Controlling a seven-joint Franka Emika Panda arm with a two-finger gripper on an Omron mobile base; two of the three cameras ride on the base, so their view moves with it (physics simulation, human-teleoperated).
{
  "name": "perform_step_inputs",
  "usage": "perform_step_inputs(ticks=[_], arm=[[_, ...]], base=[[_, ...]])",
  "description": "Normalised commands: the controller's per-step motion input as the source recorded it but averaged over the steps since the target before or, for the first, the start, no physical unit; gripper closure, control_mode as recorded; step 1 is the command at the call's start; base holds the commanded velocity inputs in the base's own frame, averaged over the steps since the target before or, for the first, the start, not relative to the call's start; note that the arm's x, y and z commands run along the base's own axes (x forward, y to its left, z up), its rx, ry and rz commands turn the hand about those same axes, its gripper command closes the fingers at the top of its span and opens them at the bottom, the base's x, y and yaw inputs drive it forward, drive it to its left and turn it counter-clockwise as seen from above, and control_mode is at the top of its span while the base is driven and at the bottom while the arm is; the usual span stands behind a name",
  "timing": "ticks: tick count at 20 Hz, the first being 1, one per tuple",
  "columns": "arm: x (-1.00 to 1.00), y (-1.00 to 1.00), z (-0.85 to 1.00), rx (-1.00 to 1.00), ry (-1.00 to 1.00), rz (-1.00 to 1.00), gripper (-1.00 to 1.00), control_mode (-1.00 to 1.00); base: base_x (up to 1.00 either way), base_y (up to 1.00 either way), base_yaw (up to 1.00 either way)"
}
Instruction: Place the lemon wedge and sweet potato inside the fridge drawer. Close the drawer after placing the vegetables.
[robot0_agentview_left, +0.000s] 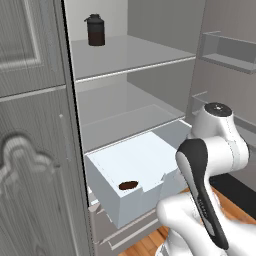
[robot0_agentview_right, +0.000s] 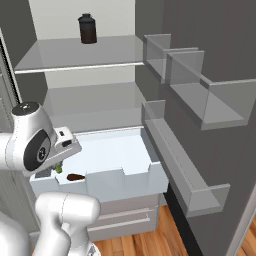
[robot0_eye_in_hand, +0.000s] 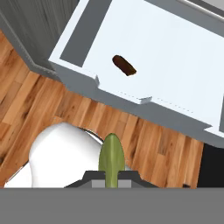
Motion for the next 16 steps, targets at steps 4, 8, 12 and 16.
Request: perform_step_inputs(ticks=[4, 8, 12, 16], arm=[[0.76, 0.47, 0.0, 0.0, 0.15, 0.0, 1.0, -1.0], [0.64, 0.42, -0.17, -0.02, 0.16, 0.0, 1.0, -1.0], [0.44, 0.08, -0.68, 0.0, 0.06, 0.0, 1.0, -1.0], [0.55, 0.05, -0.76, 0.0, 0.02, 0.0, 1.0, -1.0]], base=[[0.0, 0.0, 0.0], [0.0, 0.0, 0.0], [0.0, 0.0, 0.0], [0.0, 0.0, 0.0]])
